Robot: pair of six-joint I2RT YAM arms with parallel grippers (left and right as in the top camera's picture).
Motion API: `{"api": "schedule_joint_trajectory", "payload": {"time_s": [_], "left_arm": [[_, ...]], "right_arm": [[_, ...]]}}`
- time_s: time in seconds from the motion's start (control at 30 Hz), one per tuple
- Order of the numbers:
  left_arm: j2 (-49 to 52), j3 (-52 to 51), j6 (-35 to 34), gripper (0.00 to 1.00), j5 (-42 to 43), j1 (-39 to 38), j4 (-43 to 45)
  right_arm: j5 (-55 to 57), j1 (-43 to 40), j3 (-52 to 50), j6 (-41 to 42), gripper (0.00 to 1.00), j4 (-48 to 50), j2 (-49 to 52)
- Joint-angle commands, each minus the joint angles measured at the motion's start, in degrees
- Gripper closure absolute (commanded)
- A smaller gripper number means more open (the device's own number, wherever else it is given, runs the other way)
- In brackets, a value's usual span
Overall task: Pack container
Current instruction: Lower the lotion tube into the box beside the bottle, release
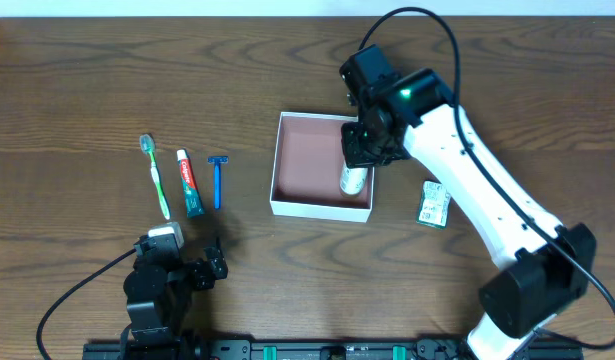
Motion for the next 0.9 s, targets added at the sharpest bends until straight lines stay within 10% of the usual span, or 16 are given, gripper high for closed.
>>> {"api": "schedule_joint_trajectory", "payload": {"time_s": [0.0, 0.87], "left_arm": [[-0.3, -0.7, -0.2, 0.02, 0.8, 0.4, 0.1], [-0.3, -0.7, -0.2, 0.02, 0.8, 0.4, 0.1]], "right_arm": [[-0.5, 0.4, 0.5, -1.0, 0.99, 0.2, 0.1], [7.8, 5.5, 0.1, -1.0, 0.98, 1.1, 0.1]]}}
